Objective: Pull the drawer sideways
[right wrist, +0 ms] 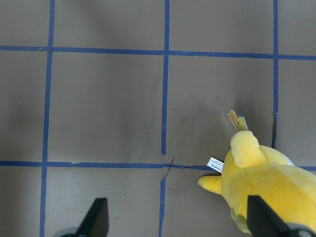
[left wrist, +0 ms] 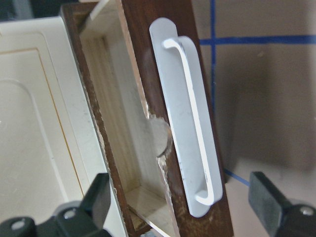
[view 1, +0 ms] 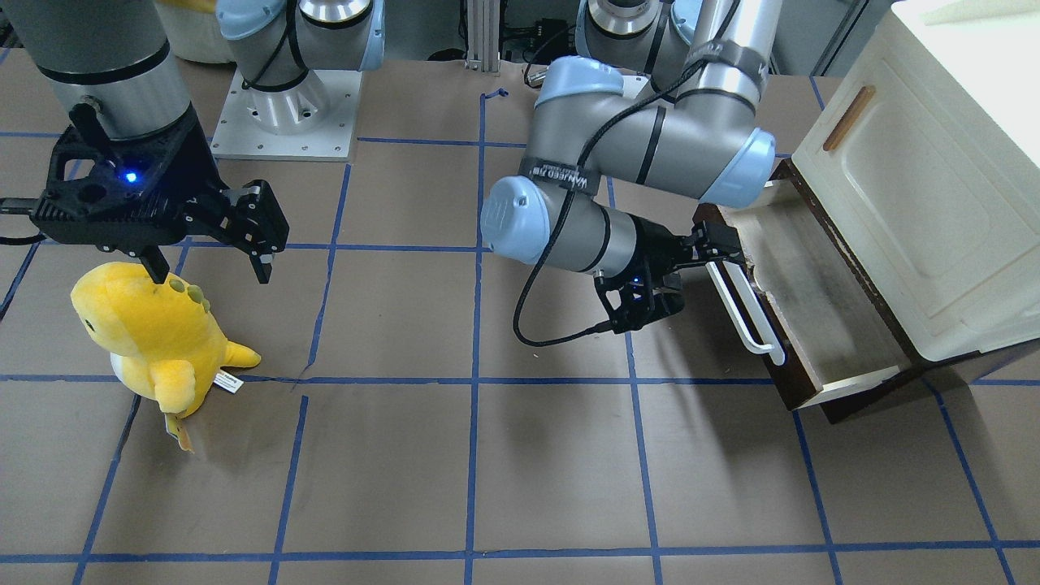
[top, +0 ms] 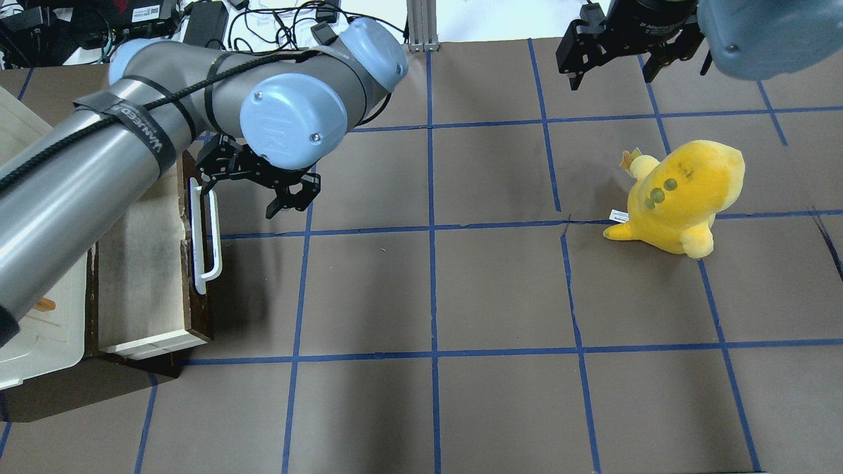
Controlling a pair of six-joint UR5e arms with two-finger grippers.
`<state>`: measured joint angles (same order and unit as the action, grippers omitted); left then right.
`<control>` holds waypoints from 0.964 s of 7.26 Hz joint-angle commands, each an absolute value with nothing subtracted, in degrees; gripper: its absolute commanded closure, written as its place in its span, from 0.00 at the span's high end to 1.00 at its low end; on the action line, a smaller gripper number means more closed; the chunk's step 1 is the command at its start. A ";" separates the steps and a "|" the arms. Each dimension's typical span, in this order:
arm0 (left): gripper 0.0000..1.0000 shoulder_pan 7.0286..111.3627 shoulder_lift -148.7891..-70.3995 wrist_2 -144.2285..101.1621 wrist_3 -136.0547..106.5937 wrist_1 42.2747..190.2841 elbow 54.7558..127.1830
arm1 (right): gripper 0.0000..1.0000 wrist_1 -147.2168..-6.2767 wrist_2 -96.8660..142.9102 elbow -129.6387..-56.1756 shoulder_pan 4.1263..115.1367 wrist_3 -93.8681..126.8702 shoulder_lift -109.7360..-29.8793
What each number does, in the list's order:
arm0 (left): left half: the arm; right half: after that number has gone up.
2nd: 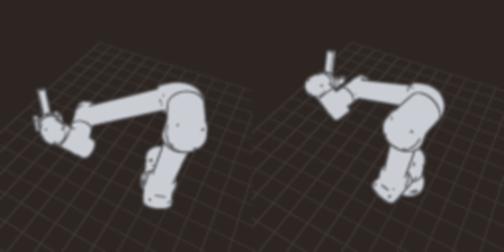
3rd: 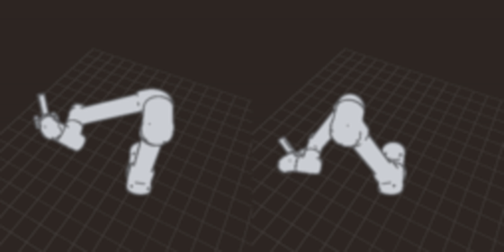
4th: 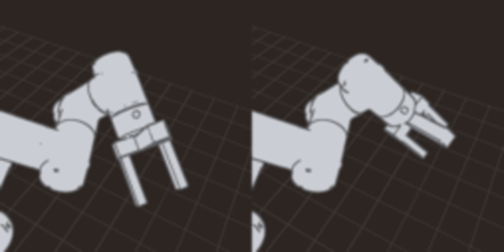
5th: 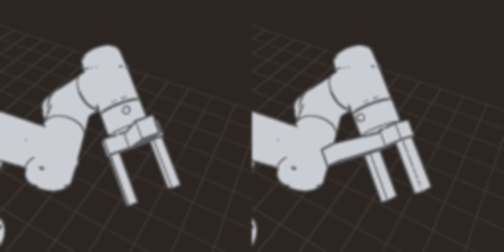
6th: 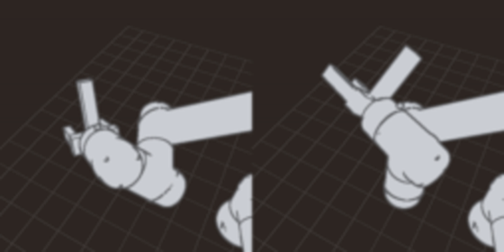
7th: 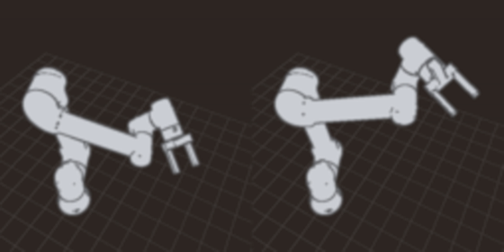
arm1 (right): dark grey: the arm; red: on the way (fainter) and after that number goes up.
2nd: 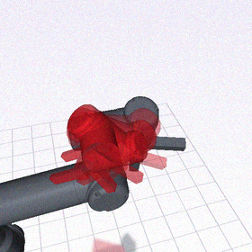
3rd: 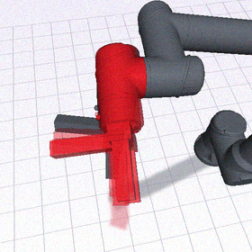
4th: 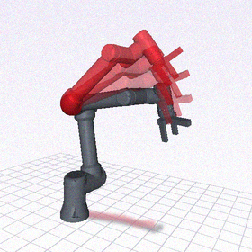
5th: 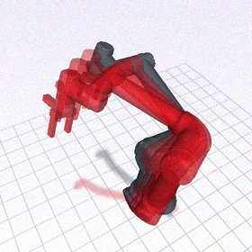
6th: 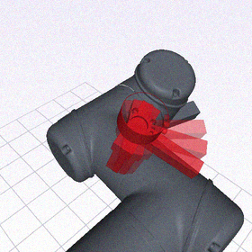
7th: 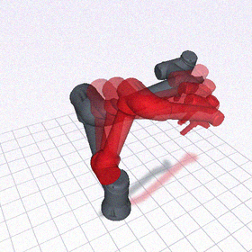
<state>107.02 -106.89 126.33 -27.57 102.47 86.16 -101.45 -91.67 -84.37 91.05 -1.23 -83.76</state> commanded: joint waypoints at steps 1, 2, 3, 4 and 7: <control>1.00 104.61 -101.45 110.46 -22.42 96.18 84.46 | 1.00 -101.51 -91.67 -84.37 91.05 -1.23 -83.76; 1.00 102.76 -99.08 103.69 -21.98 95.98 84.46 | 1.00 -101.51 -91.67 -84.37 91.05 -1.23 -83.76; 1.00 99.96 -97.05 97.36 -20.58 95.89 84.90 | 1.00 -101.51 -91.67 -84.37 91.05 -1.23 -83.76; 1.00 98.10 -95.64 96.34 -15.78 95.37 84.55 | 1.00 -101.51 -91.67 -84.37 91.05 -1.23 -83.76; 1.00 96.51 -92.90 93.17 -8.01 90.35 85.77 | 1.00 -101.51 -91.67 -84.37 91.05 -1.23 -83.76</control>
